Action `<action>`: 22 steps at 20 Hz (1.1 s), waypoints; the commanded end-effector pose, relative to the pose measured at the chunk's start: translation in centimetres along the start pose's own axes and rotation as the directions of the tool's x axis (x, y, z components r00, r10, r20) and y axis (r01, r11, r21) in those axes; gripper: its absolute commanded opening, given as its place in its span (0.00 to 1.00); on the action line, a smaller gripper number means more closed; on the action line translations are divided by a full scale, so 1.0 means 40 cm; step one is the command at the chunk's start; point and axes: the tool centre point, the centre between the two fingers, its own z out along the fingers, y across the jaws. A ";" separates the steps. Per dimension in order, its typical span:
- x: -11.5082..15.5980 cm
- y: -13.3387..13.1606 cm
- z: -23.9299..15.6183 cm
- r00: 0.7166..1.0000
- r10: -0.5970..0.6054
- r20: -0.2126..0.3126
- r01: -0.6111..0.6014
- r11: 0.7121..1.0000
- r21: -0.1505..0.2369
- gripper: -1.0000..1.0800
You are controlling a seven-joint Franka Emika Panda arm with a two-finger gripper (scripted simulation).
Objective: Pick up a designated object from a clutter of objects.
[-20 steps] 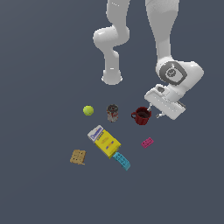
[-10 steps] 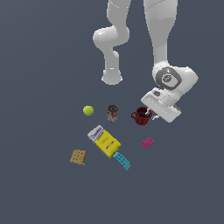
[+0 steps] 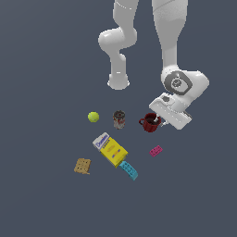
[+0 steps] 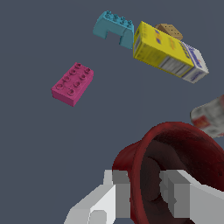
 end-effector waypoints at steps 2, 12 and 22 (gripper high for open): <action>0.002 0.002 -0.001 1.000 0.000 0.000 0.000 1.000 0.000 0.00; 0.052 0.063 -0.032 1.000 0.000 0.000 0.000 1.000 0.000 0.00; 0.170 0.207 -0.108 1.000 0.001 0.000 -0.001 1.000 0.000 0.00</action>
